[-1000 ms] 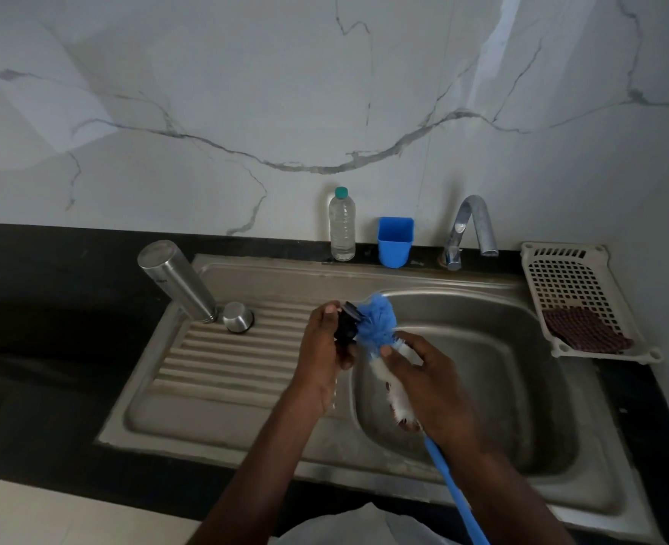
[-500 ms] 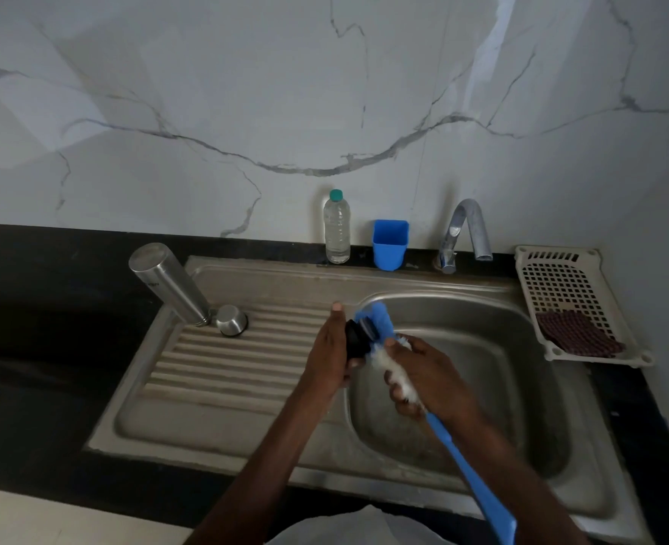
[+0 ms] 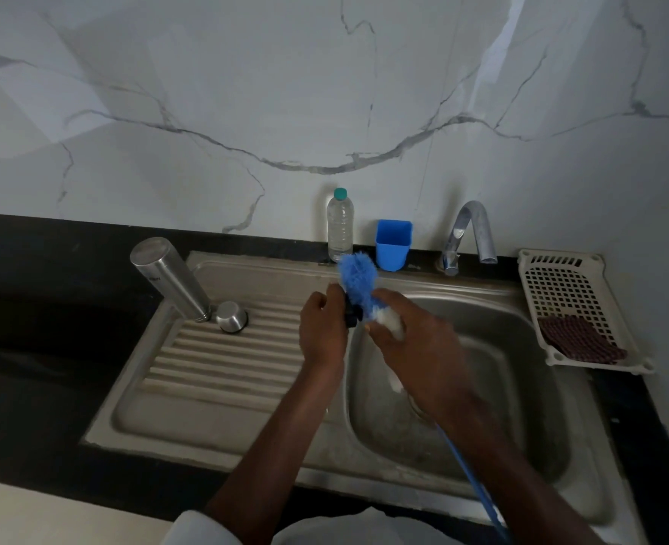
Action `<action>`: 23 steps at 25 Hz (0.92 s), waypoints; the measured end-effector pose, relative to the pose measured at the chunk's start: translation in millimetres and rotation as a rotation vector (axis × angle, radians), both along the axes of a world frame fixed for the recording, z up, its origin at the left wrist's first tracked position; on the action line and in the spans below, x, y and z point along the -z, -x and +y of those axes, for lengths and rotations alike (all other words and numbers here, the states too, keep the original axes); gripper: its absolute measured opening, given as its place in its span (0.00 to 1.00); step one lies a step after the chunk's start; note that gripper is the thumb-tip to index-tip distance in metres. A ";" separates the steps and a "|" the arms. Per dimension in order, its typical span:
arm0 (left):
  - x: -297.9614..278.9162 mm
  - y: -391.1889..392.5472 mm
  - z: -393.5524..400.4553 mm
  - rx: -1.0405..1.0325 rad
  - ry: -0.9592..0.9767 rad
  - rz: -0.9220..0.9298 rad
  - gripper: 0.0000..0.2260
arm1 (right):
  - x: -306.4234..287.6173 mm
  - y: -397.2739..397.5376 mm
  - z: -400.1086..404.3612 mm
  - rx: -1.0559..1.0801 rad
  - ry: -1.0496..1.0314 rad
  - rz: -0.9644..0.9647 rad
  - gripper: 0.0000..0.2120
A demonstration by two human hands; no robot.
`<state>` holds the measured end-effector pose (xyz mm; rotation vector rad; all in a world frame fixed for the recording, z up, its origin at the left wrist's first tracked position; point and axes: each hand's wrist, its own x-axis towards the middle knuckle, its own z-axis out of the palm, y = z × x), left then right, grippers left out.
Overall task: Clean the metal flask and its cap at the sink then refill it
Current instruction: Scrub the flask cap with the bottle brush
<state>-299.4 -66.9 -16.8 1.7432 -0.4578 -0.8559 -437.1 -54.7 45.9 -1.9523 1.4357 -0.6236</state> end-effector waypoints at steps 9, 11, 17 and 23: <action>-31.4 1.3 -13.7 0.025 -0.004 0.696 0.16 | 22.2 -8.4 6.7 -0.104 0.440 0.057 0.29; -48.7 -5.0 -9.1 0.049 0.045 0.900 0.16 | 21.0 -12.5 6.4 -0.125 0.512 0.077 0.30; -42.7 -25.2 4.2 0.148 -0.011 1.077 0.18 | 30.5 6.3 23.2 0.018 0.229 -0.171 0.22; -45.0 -31.5 1.7 0.215 0.173 0.747 0.15 | 7.4 13.5 8.8 0.005 -0.092 -0.477 0.19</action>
